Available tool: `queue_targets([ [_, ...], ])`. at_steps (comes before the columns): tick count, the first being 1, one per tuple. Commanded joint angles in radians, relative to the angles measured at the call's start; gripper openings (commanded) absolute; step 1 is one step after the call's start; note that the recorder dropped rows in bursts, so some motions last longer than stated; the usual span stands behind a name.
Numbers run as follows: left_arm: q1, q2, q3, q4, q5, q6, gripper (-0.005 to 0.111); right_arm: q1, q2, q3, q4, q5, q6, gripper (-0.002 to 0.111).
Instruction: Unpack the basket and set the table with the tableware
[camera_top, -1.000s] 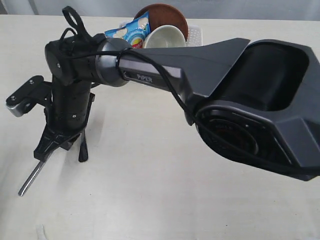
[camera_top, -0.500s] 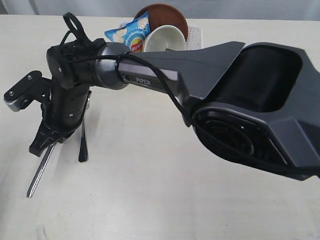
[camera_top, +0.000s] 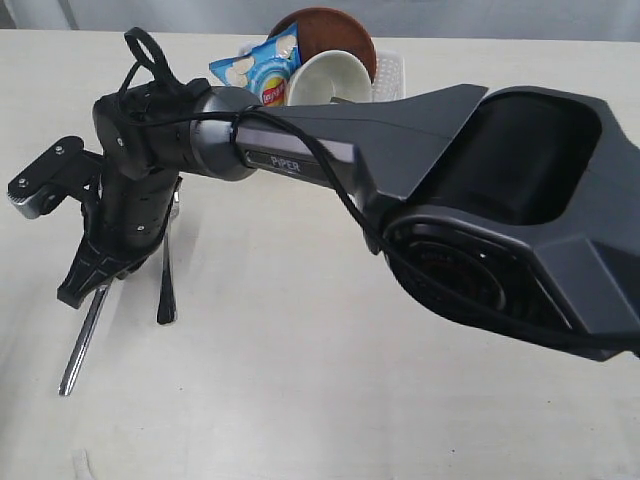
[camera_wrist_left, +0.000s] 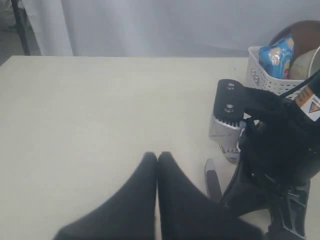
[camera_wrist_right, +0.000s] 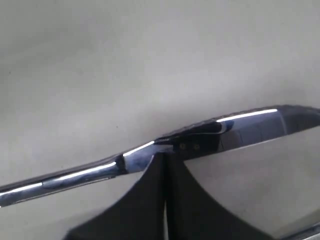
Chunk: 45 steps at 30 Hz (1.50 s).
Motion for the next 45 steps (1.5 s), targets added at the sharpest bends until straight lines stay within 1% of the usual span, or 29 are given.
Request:
queue_targets([
  [1,0.003,-0.004,0.002,0.008,-0.010,0.004,0.000,-0.004,-0.052,-0.002,-0.051,0.012,0.085,0.000],
  [3,0.003,-0.004,0.002,0.008,-0.010,0.004,0.000,-0.004,-0.090,-0.002,-0.151,0.018,0.210,0.000],
  [4,0.003,-0.004,0.002,0.008,-0.010,0.004,0.000,-0.004,-0.135,-0.002,-0.251,0.047,0.329,0.000],
  [5,0.003,-0.004,0.002,0.008,-0.010,0.004,0.000,-0.004,-0.157,-0.002,-0.300,0.076,0.408,0.000],
  [6,0.003,-0.004,0.002,0.008,-0.010,0.004,0.000,-0.004,-0.186,-0.002,-0.377,0.139,0.552,0.000],
  [8,0.003,-0.004,0.002,0.008,-0.010,0.004,0.000,-0.004,-0.192,-0.002,-0.505,0.236,0.709,0.000],
  [9,0.003,-0.004,0.002,0.008,-0.010,0.004,0.000,-0.006,-0.188,-0.002,-0.523,0.254,0.749,0.000],
  [10,0.003,-0.004,0.002,0.008,-0.010,0.004,0.000,-0.010,-0.172,-0.002,-0.484,0.269,0.764,0.002],
  [11,0.003,-0.004,0.002,0.008,-0.010,0.004,0.000,-0.012,-0.164,-0.002,-0.454,0.269,0.764,0.006],
  [12,0.003,-0.004,0.002,0.008,-0.010,0.004,0.000,-0.017,-0.145,-0.002,-0.368,0.263,0.766,0.019],
  [13,0.003,-0.004,0.002,0.008,-0.010,0.004,0.000,-0.017,-0.132,-0.002,-0.323,0.240,0.770,0.032],
  [14,0.003,-0.004,0.002,0.008,-0.010,0.004,0.000,-0.017,-0.118,-0.002,-0.316,0.221,0.783,0.038],
  [15,0.003,-0.004,0.002,0.008,-0.010,0.004,0.000,-0.017,-0.107,-0.002,-0.313,0.199,0.816,0.038],
  [18,0.003,-0.004,0.002,0.008,-0.010,0.004,0.000,-0.021,-0.076,-0.002,-0.313,0.162,0.826,0.028],
  [19,0.003,-0.004,0.002,0.008,-0.010,0.004,0.000,-0.025,-0.069,-0.003,-0.313,0.158,0.828,0.027],
  [23,0.003,-0.004,0.002,0.008,-0.010,0.004,0.000,-0.036,-0.041,-0.044,-0.284,0.165,0.830,0.033],
  [30,0.003,-0.004,0.002,0.008,-0.010,0.004,0.000,-0.039,0.035,-0.183,-0.271,0.245,0.830,0.033],
  [36,0.003,-0.004,0.002,0.008,-0.010,0.004,0.000,-0.039,0.101,-0.237,-0.280,0.314,0.853,0.033],
  [38,0.003,-0.004,0.002,0.008,-0.010,0.004,0.000,-0.039,0.109,-0.240,-0.280,0.313,0.863,0.029],
  [41,0.003,-0.004,0.002,0.008,-0.010,0.004,0.000,-0.039,0.112,-0.240,-0.261,0.317,0.863,0.010],
  [42,0.003,-0.004,0.002,0.008,-0.010,0.004,0.000,-0.039,0.112,-0.240,-0.255,0.322,0.861,0.002],
  [43,0.003,-0.004,0.002,0.008,-0.010,0.004,0.000,-0.039,0.112,-0.240,-0.252,0.329,0.861,0.000],
  [45,0.003,-0.004,0.002,0.008,-0.010,0.004,0.000,-0.039,0.112,-0.240,-0.247,0.352,0.864,0.000],
])
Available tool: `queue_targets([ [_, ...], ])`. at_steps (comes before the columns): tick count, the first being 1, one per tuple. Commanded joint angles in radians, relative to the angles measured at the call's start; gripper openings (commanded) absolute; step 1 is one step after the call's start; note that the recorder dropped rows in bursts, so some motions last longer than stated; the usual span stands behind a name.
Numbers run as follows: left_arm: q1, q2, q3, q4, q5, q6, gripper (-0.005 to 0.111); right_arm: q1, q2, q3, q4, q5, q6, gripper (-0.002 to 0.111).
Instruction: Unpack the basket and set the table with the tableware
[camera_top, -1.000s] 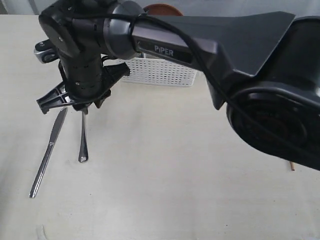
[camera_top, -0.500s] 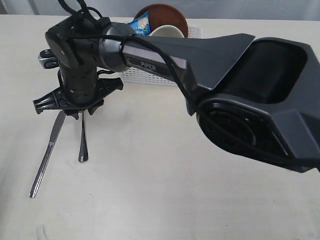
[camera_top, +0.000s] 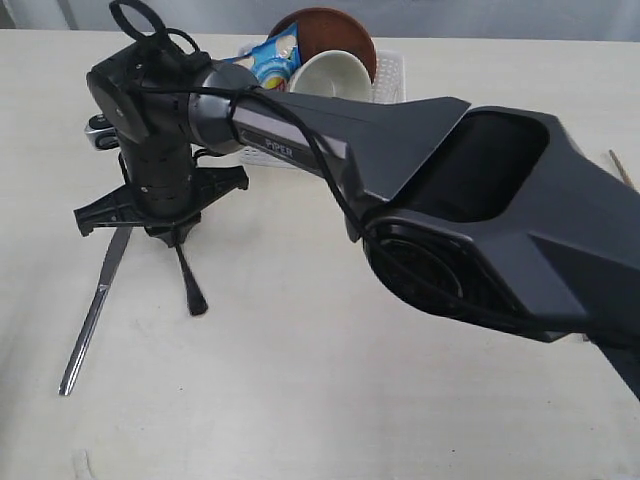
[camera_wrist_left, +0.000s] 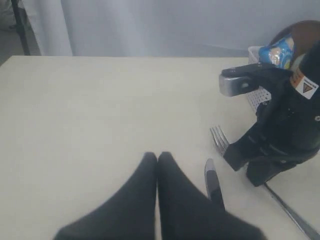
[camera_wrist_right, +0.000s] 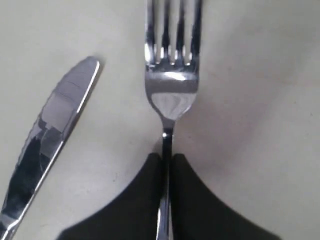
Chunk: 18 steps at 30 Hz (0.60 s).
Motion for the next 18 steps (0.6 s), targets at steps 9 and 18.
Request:
queue_targets([
  [9,0.003,-0.004,0.002,0.008,-0.010,0.004,0.000,0.040,0.005,0.003,0.008,0.092,0.102,0.000],
  [18,0.003,-0.004,0.002,0.008,-0.010,0.004,0.000,0.125,-0.023,0.003,-0.018,0.092,0.332,0.000],
])
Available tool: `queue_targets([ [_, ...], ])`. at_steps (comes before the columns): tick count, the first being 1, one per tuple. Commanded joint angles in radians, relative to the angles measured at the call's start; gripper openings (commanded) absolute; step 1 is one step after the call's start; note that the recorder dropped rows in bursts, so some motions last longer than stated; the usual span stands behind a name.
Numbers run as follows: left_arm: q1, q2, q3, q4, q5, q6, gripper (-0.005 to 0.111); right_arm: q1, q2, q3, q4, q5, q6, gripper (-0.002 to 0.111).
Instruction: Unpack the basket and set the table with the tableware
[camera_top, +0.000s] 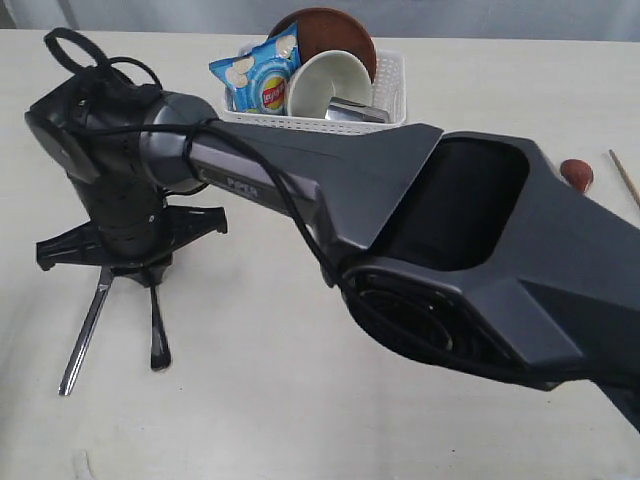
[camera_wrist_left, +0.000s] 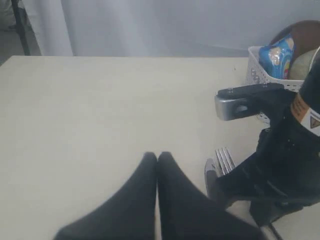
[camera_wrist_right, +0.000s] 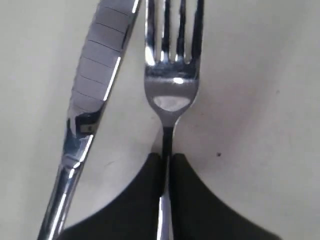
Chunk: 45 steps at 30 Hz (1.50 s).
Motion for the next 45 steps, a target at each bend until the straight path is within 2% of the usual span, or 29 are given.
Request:
queue_targets([
  [1,0.003,-0.004,0.002,0.008,-0.010,0.004,0.000,0.037,-0.017,0.005,0.000,0.016,0.119,0.000],
  [8,0.003,-0.004,0.002,0.008,-0.010,0.004,0.000,0.045,-0.017,0.005,-0.012,0.016,0.272,0.000],
  [24,0.003,-0.004,0.002,0.008,-0.010,0.004,0.000,0.045,-0.019,-0.001,-0.031,0.016,0.222,0.000],
  [26,0.003,-0.004,0.002,0.008,-0.010,0.004,0.000,0.045,-0.025,-0.001,-0.031,0.016,0.222,0.006],
  [27,0.003,-0.004,0.002,0.008,-0.010,0.004,0.000,0.045,-0.032,-0.001,-0.031,0.016,0.222,0.014],
  [30,0.003,-0.004,0.002,0.008,-0.010,0.004,0.000,0.045,-0.046,-0.001,-0.031,0.016,0.226,0.031],
  [33,0.003,-0.004,0.002,0.008,-0.010,0.004,0.000,0.045,-0.065,-0.001,-0.031,0.016,0.220,0.039],
  [37,0.003,-0.004,0.002,0.008,-0.010,0.004,0.000,0.045,-0.100,-0.001,-0.076,0.016,0.164,0.034],
  [40,0.003,-0.004,0.002,0.008,-0.010,0.004,0.000,0.034,-0.125,-0.001,-0.091,0.016,0.118,0.020],
  [43,0.003,-0.004,0.002,0.008,-0.010,0.004,0.000,0.009,-0.152,-0.001,-0.091,0.016,0.050,0.000],
  [45,0.003,-0.004,0.002,0.008,-0.010,0.004,0.000,-0.011,-0.168,-0.001,-0.091,0.016,-0.003,0.000],
])
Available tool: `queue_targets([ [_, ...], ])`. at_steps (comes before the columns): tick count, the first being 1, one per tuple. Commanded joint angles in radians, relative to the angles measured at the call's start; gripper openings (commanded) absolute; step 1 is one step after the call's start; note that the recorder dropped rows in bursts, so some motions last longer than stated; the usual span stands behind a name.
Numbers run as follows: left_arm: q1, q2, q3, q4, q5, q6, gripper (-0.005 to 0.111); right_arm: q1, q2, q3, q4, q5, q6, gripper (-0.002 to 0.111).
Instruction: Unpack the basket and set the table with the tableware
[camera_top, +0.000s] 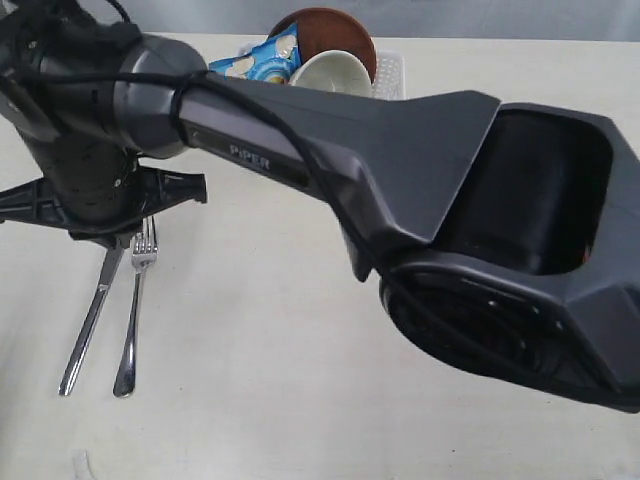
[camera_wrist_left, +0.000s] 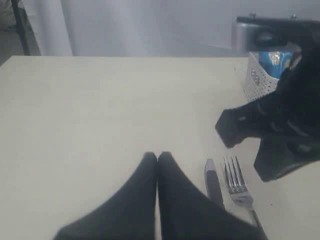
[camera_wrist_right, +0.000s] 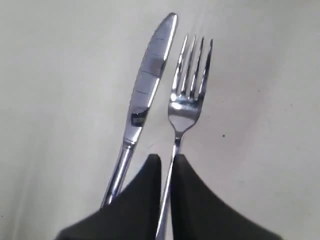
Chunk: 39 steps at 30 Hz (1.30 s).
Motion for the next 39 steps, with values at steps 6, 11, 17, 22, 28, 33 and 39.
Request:
queue_targets([
  [6,0.003,-0.004,0.002,0.008,-0.010,0.004,0.000,-0.110,-0.126,0.023,-0.095,0.006,-0.276,0.000],
  [11,0.003,-0.004,0.002,0.008,-0.010,0.004,0.000,-0.216,-0.232,0.086,-0.127,0.006,-0.370,0.000],
  [17,0.003,-0.004,0.002,0.008,-0.010,0.004,0.000,-0.354,-0.325,0.210,-0.193,0.006,-0.479,0.000],
  [22,0.003,-0.004,0.002,0.008,-0.010,0.004,0.000,-0.470,-0.346,0.278,-0.213,0.006,-0.636,0.000],
  [28,0.003,-0.004,0.002,0.008,-0.010,0.004,0.000,-0.614,-0.347,0.330,-0.152,0.006,-0.807,0.000],
  [33,0.003,-0.004,0.002,0.008,-0.010,0.004,0.000,-0.721,-0.347,0.366,0.066,-0.111,-1.029,0.000],
  [39,0.003,-0.004,0.002,0.008,-0.010,0.004,0.000,-0.780,-0.329,0.372,0.383,-0.184,-1.307,0.005],
])
